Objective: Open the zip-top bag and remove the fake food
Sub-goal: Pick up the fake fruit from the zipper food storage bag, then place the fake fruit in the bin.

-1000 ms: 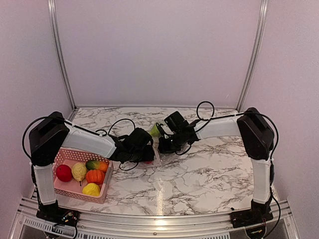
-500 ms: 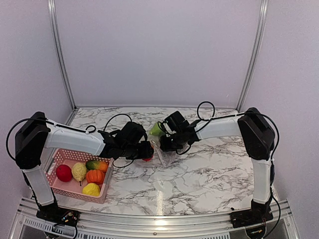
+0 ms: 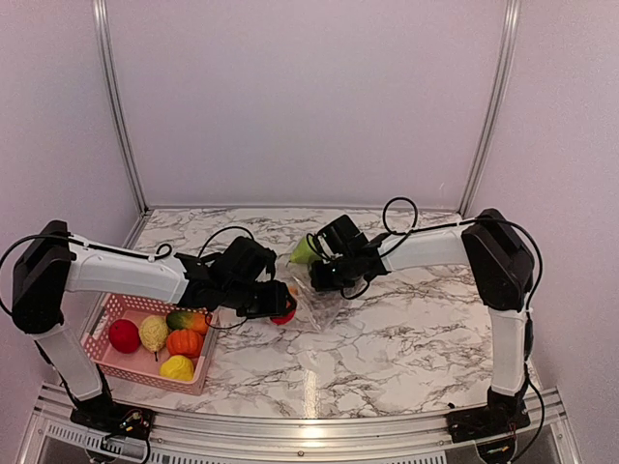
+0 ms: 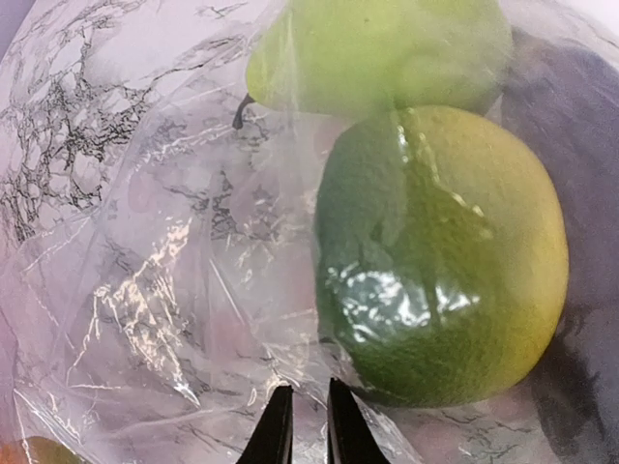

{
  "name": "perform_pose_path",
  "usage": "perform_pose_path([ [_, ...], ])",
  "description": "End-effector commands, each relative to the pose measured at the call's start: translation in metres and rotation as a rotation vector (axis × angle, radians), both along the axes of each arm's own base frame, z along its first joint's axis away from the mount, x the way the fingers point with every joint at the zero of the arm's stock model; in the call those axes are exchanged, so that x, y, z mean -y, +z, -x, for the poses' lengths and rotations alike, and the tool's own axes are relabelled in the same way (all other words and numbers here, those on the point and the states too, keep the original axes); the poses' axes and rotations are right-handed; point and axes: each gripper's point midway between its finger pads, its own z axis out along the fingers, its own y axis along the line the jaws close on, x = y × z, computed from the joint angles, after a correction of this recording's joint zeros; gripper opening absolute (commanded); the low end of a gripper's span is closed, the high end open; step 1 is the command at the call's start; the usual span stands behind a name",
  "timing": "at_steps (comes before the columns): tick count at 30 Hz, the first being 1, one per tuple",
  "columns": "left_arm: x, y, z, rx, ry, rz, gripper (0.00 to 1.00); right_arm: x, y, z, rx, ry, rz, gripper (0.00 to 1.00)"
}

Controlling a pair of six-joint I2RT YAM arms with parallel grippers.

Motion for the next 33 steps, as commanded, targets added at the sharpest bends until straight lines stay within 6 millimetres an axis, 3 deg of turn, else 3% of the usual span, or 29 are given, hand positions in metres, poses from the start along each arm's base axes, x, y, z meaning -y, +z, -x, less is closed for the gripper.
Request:
perform_pose_path([
  [1,-0.005,0.000,0.020,-0.047,-0.064,-0.002,0.46,-0.006,0.024,-0.005,0.056,-0.003,-0.032,0.13],
  [18,-0.051,0.006,0.066,-0.102,-0.066,-0.030,0.46,-0.014,0.049,-0.009,0.088,0.011,-0.080,0.13],
  [24,-0.080,0.014,0.077,-0.114,0.014,-0.027,0.46,-0.017,0.062,-0.006,0.099,0.023,-0.105,0.14],
  [33,-0.144,0.035,0.072,-0.049,0.301,-0.052,0.46,-0.020,0.075,-0.001,0.112,0.040,-0.133,0.14],
])
